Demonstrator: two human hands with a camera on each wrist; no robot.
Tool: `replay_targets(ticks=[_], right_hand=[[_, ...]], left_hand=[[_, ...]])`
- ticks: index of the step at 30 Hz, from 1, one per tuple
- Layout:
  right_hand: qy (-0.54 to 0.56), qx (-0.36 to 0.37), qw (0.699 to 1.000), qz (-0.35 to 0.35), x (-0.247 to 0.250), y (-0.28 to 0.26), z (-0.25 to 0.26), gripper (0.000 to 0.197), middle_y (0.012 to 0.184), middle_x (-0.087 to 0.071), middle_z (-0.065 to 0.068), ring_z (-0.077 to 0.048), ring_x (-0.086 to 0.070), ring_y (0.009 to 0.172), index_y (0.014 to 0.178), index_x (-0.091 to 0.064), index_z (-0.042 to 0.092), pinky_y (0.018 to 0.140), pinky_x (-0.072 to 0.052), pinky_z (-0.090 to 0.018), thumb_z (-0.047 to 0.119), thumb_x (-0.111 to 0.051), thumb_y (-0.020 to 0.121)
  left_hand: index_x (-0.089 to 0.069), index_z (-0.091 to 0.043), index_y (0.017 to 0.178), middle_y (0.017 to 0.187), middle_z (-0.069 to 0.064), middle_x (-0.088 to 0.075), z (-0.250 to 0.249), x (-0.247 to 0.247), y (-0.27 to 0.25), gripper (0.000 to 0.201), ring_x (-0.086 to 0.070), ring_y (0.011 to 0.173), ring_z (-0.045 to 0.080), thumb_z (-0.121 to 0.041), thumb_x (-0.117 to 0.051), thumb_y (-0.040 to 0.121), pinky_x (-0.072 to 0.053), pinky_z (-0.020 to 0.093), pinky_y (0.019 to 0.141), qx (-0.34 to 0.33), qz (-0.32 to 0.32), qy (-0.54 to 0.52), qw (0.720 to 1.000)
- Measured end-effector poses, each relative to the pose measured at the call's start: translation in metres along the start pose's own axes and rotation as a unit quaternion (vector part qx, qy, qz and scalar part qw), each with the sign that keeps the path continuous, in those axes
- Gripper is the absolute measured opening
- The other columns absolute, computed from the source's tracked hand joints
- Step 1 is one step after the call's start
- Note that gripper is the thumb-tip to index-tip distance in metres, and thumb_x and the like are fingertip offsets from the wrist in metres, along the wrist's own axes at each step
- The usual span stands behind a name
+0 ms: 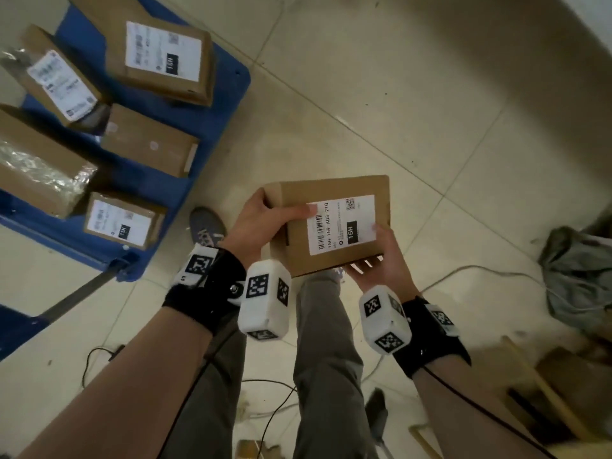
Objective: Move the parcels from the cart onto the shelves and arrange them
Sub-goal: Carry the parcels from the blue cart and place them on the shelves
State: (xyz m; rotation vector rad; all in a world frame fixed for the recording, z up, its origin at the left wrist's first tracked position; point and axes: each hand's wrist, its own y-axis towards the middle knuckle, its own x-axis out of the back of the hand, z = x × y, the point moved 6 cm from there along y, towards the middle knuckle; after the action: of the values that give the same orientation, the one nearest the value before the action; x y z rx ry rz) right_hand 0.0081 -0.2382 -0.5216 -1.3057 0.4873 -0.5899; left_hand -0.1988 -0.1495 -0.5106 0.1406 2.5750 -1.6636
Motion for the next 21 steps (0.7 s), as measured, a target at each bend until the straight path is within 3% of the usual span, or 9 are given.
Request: replay_targets(ticks=[3, 6, 8, 12, 15, 19, 21], right_hand=[[0.095, -0.007, 0.995, -0.005, 0.034, -0.004, 0.019, 0.064, 0.127, -0.067, -0.021, -0.04, -0.062, 0.119, 0.122, -0.066, 0.011, 0.102, -0.048, -0.058, 0.062, -0.057, 0.085], [0.142, -0.018, 0.989, 0.033, 0.058, -0.008, 0.037, 0.075, 0.127, -0.066, -0.024, -0.048, -0.06, 0.12, 0.13, -0.062, 0.013, 0.102, -0.045, -0.065, 0.071, -0.052, 0.083], [0.154, -0.028, 0.986, 0.054, 0.068, -0.013, 0.046, 0.075, 0.131, -0.064, -0.023, -0.05, -0.059, 0.12, 0.135, -0.058, 0.016, 0.102, -0.043, -0.069, 0.069, -0.057, 0.082], [0.144, -0.01, 0.984, 0.101, 0.08, -0.022, 0.063, 0.064, 0.132, -0.064, -0.021, -0.047, -0.061, 0.121, 0.139, -0.056, 0.02, 0.104, -0.042, -0.067, 0.046, -0.067, 0.081], [0.167, 0.004, 0.978, 0.127, 0.084, -0.027, 0.071, 0.048, 0.13, -0.065, -0.021, -0.043, -0.062, 0.121, 0.14, -0.055, 0.016, 0.103, -0.044, -0.067, 0.04, -0.054, 0.099], [0.146, -0.003, 0.976, 0.161, 0.084, -0.031, 0.079, 0.053, 0.139, -0.059, -0.021, -0.042, -0.061, 0.122, 0.141, -0.052, 0.012, 0.103, -0.045, -0.065, 0.044, -0.054, 0.099], [0.133, -0.007, 0.974, 0.182, 0.085, -0.032, 0.083, 0.051, 0.139, -0.059, -0.021, -0.041, -0.062, 0.122, 0.131, -0.06, 0.011, 0.096, -0.051, -0.061, 0.049, -0.054, 0.098]], left_hand=[[-0.052, -0.023, 0.123, 0.109, -0.005, -0.069, -0.014, -0.034, -0.002, 0.066, -0.069, 0.096, 0.009, -0.02, -0.086, 0.067, -0.056, 0.022, 0.075, -0.037, 0.07, 0.069, 0.994], [-0.048, -0.026, 0.125, 0.111, -0.007, -0.066, -0.029, -0.066, -0.004, 0.066, -0.068, 0.095, 0.004, -0.006, -0.081, 0.072, -0.055, 0.016, 0.071, -0.075, 0.142, 0.126, 0.979], [-0.047, -0.029, 0.125, 0.113, -0.005, -0.065, -0.034, -0.08, -0.002, 0.068, -0.068, 0.1, 0.008, 0.001, -0.078, 0.073, -0.057, 0.024, 0.079, -0.085, 0.177, 0.158, 0.968], [-0.049, -0.033, 0.126, 0.116, 0.005, -0.067, -0.031, -0.09, 0.007, 0.074, -0.068, 0.105, 0.021, 0.01, -0.073, 0.071, -0.056, 0.039, 0.087, -0.062, 0.218, 0.151, 0.962], [-0.05, -0.022, 0.131, 0.118, 0.015, -0.068, -0.018, -0.086, 0.019, 0.077, -0.063, 0.114, 0.034, 0.016, -0.068, 0.066, -0.056, 0.044, 0.088, -0.003, 0.252, 0.071, 0.965], [-0.039, -0.003, 0.142, 0.135, 0.029, -0.051, 0.001, -0.08, 0.039, 0.075, -0.052, 0.126, 0.041, 0.03, -0.042, 0.075, -0.052, 0.047, 0.095, 0.046, 0.228, -0.014, 0.972], [-0.052, -0.003, 0.133, 0.133, 0.028, -0.054, 0.005, -0.087, 0.041, 0.071, -0.057, 0.121, 0.038, 0.03, -0.039, 0.071, -0.055, 0.044, 0.091, 0.053, 0.221, -0.039, 0.973]])
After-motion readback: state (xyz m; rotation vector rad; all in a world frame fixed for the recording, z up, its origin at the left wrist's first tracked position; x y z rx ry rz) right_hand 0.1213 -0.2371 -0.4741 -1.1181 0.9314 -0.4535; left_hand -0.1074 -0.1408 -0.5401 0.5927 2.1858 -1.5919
